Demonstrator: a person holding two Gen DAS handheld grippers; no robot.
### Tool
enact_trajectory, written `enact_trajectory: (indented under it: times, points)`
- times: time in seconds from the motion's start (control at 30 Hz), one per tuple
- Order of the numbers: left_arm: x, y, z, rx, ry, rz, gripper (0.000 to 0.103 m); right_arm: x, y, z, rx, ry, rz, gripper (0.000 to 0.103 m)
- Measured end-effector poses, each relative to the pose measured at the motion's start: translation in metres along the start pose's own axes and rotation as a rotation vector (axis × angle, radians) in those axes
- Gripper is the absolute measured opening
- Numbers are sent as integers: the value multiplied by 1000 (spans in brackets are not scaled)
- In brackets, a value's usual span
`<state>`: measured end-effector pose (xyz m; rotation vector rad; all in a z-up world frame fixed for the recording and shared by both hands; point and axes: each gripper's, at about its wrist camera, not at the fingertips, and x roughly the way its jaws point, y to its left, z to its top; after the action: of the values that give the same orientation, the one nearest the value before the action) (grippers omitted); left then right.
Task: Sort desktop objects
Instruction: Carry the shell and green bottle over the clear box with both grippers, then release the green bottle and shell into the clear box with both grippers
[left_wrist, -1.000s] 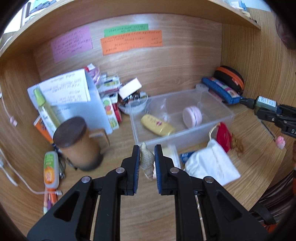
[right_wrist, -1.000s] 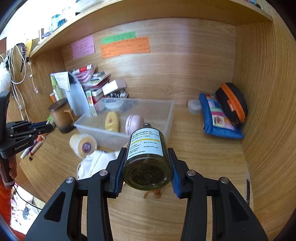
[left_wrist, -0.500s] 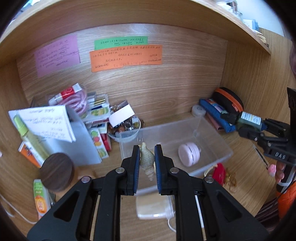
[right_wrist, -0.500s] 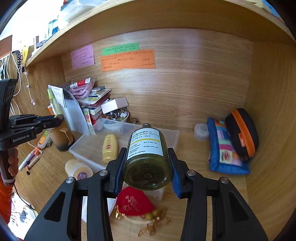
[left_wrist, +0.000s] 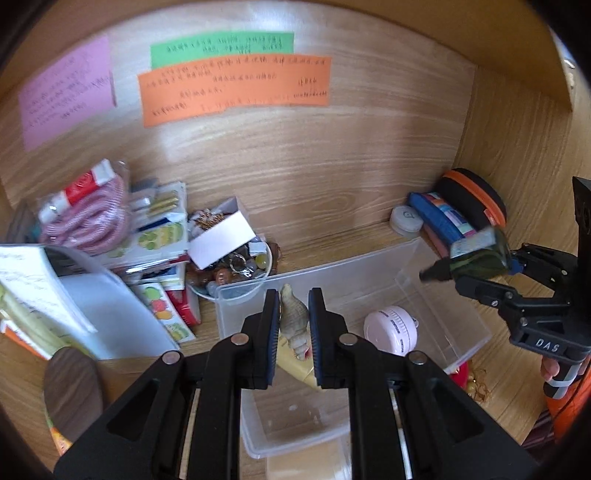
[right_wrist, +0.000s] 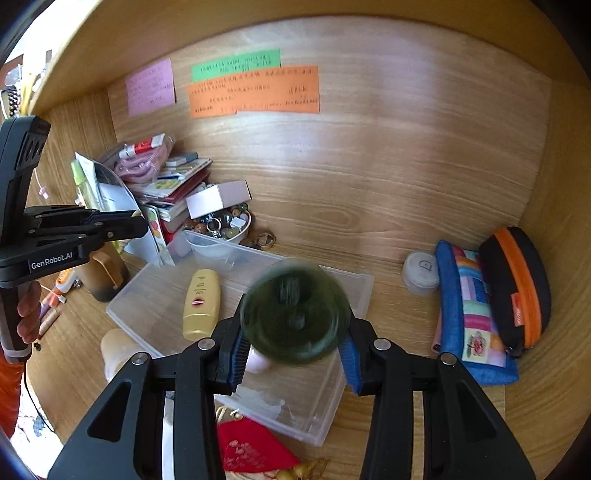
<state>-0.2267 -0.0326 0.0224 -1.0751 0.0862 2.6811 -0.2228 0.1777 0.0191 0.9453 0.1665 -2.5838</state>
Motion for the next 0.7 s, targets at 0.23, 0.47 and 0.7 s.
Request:
enact_trajectory:
  times: [0.23,0.47,0.7]
  points:
    - [41,-6,1,12,74,-35,14,35,-4,0,-16,64,-13,38]
    - [84,-20,-8,52,169,-64,14,60,-7,-4,-39,125,-37,38]
    - [104,-26,-13,72,229,-68,14,66,-6,-6,-44,135,-26,38]
